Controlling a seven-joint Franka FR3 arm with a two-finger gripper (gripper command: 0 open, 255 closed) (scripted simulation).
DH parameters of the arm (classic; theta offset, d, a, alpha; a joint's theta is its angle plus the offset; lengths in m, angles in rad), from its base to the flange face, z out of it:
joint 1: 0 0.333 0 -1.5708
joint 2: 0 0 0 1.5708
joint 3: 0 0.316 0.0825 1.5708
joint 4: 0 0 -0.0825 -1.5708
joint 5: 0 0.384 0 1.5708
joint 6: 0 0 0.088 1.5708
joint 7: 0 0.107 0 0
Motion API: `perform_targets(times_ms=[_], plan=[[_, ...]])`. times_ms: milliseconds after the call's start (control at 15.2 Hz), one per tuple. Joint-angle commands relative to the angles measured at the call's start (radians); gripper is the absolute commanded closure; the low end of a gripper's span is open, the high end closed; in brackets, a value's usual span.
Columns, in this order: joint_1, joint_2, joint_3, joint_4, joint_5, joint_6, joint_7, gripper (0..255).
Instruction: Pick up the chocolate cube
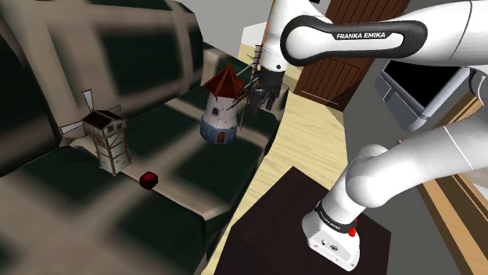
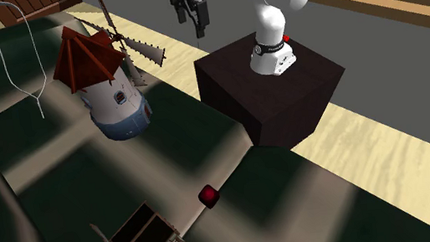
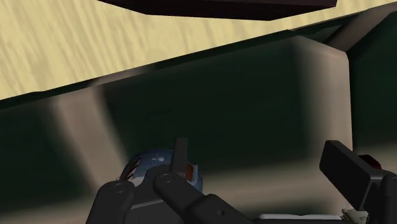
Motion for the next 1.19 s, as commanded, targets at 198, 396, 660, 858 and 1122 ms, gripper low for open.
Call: perform_targets(times_ms=[198,396,660,858,1122], plan=[[0.025,0.148,0.063,0.027,0.023,0.11,0.077,0],[0.037,0.246,0.098,0.061,0.024,0.169,0.122,0],[0.053,0.385,0.141,0.124,0.011,0.236,0.186,0],[0.067,0.494,0.166,0.183,-0.01,0.277,0.237,0],[0.094,0.643,0.19,0.279,-0.049,0.317,0.304,0]])
